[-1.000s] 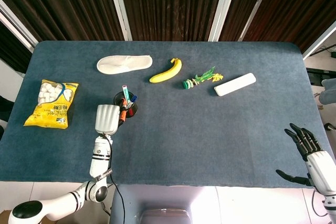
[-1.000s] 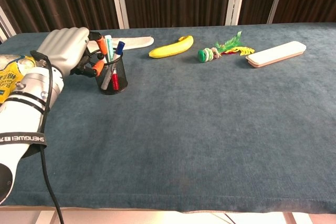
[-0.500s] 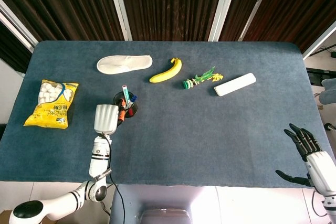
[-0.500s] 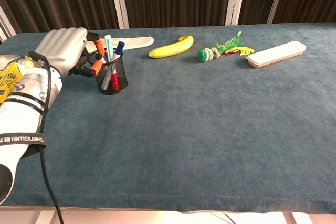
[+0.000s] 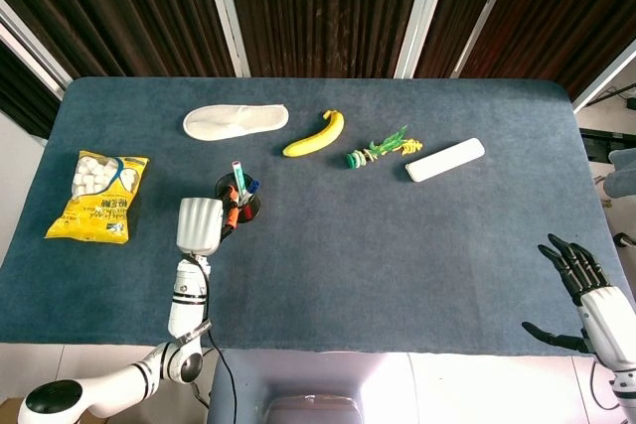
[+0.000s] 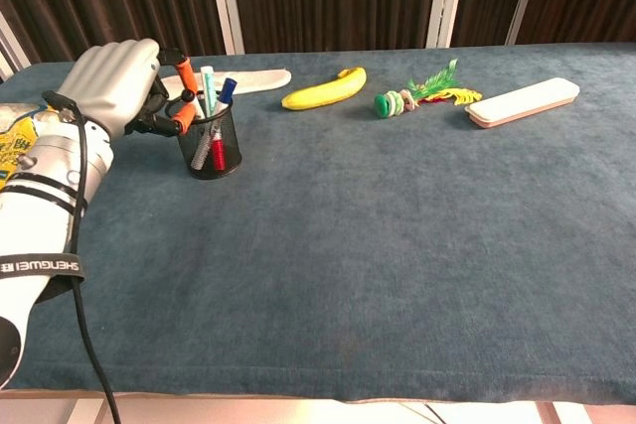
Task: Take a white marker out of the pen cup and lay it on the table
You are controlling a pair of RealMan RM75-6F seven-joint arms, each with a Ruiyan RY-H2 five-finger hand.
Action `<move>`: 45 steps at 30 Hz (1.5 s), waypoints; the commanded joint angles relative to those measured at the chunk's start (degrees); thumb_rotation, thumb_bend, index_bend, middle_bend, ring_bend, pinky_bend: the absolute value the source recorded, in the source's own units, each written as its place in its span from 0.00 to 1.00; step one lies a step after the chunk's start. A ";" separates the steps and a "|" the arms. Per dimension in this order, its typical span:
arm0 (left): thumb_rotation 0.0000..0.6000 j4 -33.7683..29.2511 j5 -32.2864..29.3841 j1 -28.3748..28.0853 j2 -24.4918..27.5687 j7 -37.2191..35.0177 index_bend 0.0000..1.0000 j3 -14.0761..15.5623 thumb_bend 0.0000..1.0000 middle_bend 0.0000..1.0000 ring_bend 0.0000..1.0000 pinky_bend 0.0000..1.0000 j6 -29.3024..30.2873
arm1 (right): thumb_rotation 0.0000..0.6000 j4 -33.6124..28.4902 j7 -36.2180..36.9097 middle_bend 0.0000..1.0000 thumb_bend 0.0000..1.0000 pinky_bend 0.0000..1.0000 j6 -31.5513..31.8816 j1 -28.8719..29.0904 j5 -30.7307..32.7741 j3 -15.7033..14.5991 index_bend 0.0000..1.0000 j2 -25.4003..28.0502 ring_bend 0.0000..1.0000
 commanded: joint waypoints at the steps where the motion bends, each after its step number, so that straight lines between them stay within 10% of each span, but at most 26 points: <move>1: 1.00 -3.83 1.30 1.22 2.11 -1.00 0.69 0.60 0.40 1.00 1.00 1.00 1.85 | 1.00 0.02 -0.05 0.05 0.23 0.13 -0.15 0.06 0.01 -0.01 0.06 -0.02 0.01; 12: 1.00 -26.32 5.50 8.47 16.08 -3.92 0.72 4.08 0.40 1.00 1.00 1.00 6.81 | 1.00 -0.10 -0.87 0.05 0.23 0.13 -0.62 0.14 -0.24 -0.27 0.06 -0.35 0.01; 27: 1.00 -39.94 10.79 16.45 30.12 -18.28 0.73 10.20 0.40 1.00 1.00 1.00 8.72 | 1.00 -0.23 -2.04 0.05 0.23 0.13 -1.96 0.51 0.06 -0.49 0.06 -0.83 0.01; 45: 1.00 -32.97 5.68 14.85 20.23 -24.53 0.74 12.12 0.40 1.00 1.00 1.00 -2.88 | 1.00 -0.43 -2.06 0.05 0.23 0.13 -2.63 0.81 0.35 -0.54 0.06 -0.80 0.02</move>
